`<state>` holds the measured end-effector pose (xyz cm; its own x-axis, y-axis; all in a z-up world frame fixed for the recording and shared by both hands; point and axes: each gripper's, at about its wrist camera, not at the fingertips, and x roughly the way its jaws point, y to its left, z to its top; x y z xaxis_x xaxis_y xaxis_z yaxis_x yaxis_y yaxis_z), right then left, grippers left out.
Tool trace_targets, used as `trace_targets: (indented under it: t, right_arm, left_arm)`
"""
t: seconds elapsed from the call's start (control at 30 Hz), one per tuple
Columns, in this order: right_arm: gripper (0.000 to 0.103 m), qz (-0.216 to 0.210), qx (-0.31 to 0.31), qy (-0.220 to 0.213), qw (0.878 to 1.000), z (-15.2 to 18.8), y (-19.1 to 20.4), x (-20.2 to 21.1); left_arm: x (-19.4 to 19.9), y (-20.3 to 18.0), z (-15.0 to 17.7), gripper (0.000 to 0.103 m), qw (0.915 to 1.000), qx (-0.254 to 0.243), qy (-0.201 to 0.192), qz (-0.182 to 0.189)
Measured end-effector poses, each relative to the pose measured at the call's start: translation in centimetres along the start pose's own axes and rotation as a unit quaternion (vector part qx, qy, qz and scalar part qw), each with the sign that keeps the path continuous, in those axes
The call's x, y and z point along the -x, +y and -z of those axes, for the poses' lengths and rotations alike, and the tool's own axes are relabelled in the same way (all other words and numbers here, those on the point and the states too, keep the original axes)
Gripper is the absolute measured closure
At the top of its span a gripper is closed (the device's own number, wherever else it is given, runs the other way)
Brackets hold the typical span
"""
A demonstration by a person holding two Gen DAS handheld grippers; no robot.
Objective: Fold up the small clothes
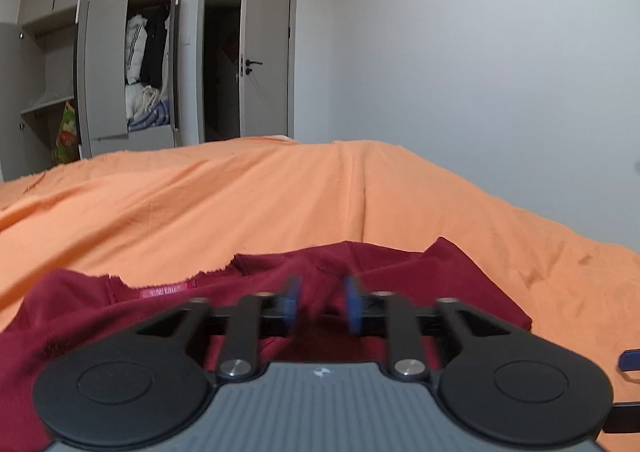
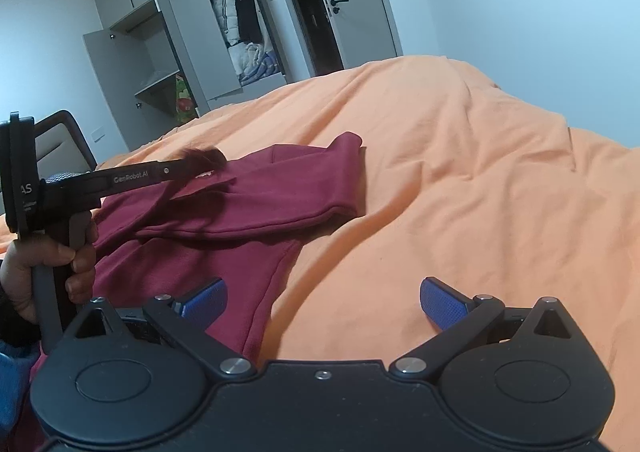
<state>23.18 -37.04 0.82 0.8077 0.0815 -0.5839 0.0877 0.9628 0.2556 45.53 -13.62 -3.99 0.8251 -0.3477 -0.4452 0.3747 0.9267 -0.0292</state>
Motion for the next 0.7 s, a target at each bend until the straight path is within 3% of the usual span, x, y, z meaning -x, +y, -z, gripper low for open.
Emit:
trace_targets:
  t: [0.07,0.27,0.47,0.53,0.7]
  right_arm:
    - [0.001,-0.002,0.003,0.002,1.0,0.0,0.2,-0.4]
    - [0.001,-0.021,0.01,0.005,1.0,-0.8,1.2,-2.2]
    - [0.001,-0.085,0.038,0.01,0.996,-2.8,4.8,-5.9]
    - [0.002,-0.102,0.056,0.005,0.993,-3.7,6.3,-7.5]
    - [0.016,-0.122,0.073,0.011,0.99,-6.2,9.3,-12.4]
  left_arm:
    - [0.6,0.9,-0.2,0.027,0.9999,0.011,-0.004,0.001]
    - [4.3,2.5,-1.3,0.004,0.9992,0.038,-0.004,-0.006]
    - [9.4,7.9,-0.8,0.001,0.991,0.07,0.0,-0.114]
    - [11.1,10.4,-0.3,0.0,0.9845,0.087,0.006,-0.152]
    - [14.8,17.3,2.0,0.0,0.9628,0.142,0.029,-0.228]
